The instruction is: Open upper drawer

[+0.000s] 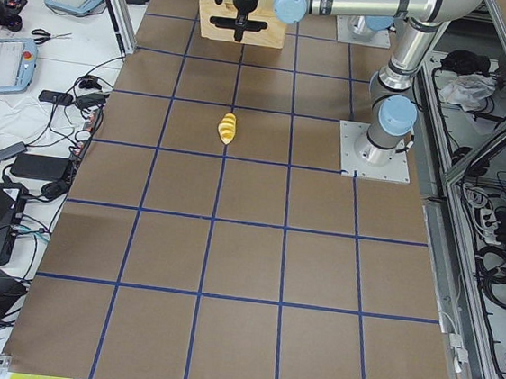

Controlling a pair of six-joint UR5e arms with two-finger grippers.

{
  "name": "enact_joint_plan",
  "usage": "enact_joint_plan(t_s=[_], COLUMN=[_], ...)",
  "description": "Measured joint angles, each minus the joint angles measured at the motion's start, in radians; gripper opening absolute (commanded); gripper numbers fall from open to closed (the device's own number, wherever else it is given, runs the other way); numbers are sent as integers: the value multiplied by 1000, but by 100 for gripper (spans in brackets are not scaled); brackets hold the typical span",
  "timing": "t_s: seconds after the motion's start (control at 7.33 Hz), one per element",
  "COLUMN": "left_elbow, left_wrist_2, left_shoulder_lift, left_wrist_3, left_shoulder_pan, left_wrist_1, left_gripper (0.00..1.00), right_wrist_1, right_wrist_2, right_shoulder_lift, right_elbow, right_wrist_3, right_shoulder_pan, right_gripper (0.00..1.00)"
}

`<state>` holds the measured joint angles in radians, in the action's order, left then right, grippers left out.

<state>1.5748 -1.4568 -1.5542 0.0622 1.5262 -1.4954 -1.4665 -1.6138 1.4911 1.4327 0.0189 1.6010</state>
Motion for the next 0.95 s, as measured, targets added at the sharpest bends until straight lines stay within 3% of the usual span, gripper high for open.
enact_joint_plan(t_s=[0.14, 0.95], left_elbow=[-13, -30], left_wrist_2=[-37, -41], left_shoulder_lift=[19, 63], left_wrist_3=[-2, -10], left_shoulder_pan=[1, 9], left_wrist_1=[-29, -54], left_gripper=[100, 100], right_wrist_1=[0, 0], right_wrist_2=[0, 0], right_shoulder_lift=[0, 0], right_elbow=[0, 0], right_wrist_3=[0, 0], right_shoulder_pan=[0, 0], right_gripper=[100, 100])
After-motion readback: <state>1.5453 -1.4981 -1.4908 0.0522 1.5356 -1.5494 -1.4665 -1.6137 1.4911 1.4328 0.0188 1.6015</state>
